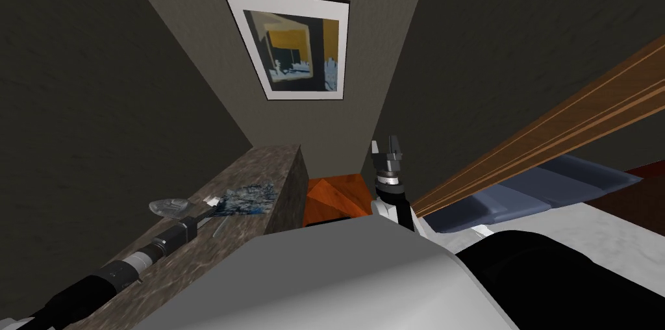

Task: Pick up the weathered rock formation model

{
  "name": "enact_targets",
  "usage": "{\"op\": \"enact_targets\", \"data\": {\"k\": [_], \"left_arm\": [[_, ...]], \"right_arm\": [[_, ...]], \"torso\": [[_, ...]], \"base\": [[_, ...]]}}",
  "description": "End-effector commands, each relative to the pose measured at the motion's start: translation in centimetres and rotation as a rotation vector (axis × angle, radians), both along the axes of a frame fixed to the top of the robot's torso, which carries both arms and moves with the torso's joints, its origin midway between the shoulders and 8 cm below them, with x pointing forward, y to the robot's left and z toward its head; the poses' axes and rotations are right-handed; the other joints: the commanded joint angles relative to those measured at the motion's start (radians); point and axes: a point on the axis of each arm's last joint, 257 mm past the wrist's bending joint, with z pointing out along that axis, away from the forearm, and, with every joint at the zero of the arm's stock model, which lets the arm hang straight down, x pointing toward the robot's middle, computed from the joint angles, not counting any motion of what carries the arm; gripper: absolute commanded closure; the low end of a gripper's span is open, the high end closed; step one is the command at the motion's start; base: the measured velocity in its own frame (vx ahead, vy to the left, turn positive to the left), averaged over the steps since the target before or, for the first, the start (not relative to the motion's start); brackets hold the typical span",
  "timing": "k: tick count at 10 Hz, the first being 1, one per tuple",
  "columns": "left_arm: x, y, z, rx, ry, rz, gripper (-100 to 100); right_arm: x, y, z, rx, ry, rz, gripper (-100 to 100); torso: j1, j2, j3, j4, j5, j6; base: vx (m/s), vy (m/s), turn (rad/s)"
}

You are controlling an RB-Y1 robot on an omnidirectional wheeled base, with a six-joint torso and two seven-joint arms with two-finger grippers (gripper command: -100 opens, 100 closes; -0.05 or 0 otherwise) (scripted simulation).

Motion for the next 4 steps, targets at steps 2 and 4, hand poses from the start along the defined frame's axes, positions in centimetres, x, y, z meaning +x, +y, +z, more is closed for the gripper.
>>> {"op": "enact_targets", "data": {"k": [2,4], "left_arm": [[-0.33,-0.57,0.44,-0.001,0.001,-0.032,100],[-0.27,-0.39,0.25,0.000,0.003,-0.021,0]], "right_arm": [[0.00,0.00,0.00,0.000,0.000,0.000,0],[0.00,0.00,0.00,0.000,0.000,0.000,0]], "torso": [[0.000,0.000,0.000,0.000,0.000,-0.003],[-0.001,0.000,0.000,0.000,0.000,0.000]], "base": [[0.025,-0.001,0.226],[0.009,-0.002,0.028]]}}
